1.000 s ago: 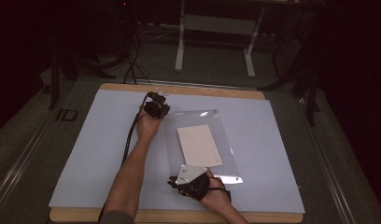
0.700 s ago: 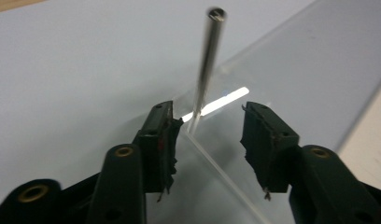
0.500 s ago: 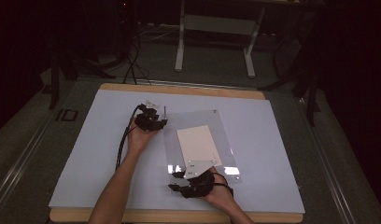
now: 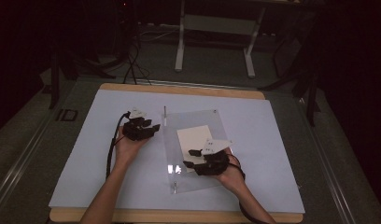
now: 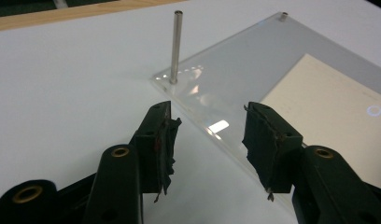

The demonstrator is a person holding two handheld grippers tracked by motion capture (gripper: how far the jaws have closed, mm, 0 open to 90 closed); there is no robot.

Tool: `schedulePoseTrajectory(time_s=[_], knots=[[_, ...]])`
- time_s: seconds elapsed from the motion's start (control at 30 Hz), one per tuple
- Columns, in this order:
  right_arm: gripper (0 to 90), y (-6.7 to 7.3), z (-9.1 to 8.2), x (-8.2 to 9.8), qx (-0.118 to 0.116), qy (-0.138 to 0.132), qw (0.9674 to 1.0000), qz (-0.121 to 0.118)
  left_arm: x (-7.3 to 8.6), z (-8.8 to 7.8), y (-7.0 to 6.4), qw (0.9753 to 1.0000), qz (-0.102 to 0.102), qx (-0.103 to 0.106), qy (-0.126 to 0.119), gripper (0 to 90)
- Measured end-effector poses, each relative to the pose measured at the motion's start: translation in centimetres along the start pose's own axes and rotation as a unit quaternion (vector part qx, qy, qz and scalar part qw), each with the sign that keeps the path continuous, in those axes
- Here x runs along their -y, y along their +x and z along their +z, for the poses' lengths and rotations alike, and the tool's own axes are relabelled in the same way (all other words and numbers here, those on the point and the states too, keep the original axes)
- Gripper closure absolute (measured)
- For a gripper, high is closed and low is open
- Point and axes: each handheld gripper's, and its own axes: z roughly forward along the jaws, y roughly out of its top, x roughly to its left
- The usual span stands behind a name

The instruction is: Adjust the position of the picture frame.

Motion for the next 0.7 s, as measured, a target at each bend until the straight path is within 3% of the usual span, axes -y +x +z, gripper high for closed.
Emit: schedulePoseTrajectory(time_s=[0.07,0.2,0.33,0.4,0.53,0.7], knots=[[51.9,-1.3,0.5,0.0,0.009,0.004,0.9999,0.008,0.7,-0.6,-0.3,1.0,-0.007,-0.001,0.0,53.5],[52.0,-3.5,1.8,-0.6,0.023,0.023,0.9994,0.012,2.2,-1.7,-1.3,0.9997,-0.007,0.018,-0.013,53.0],[52.1,-5.2,2.8,-1.6,0.028,0.025,0.9992,0.013,3.3,-2.6,-2.3,0.9997,0.01,0.022,-0.006,53.5],[52.0,-6.0,3.2,-2.0,0.024,0.017,0.9992,0.026,3.7,-3.2,-2.7,0.9993,0.009,0.035,-0.008,53.7],[52.4,-7.7,3.9,-2.9,0.034,0.01,0.9985,0.041,4.4,-4.2,-4.0,0.9982,0.027,0.051,-0.014,53.3],[52.8,-9.5,4.6,-3.8,0.05,0.006,0.9977,0.045,5.3,-5.2,-5.5,0.9962,0.043,0.074,-0.016,52.2]])
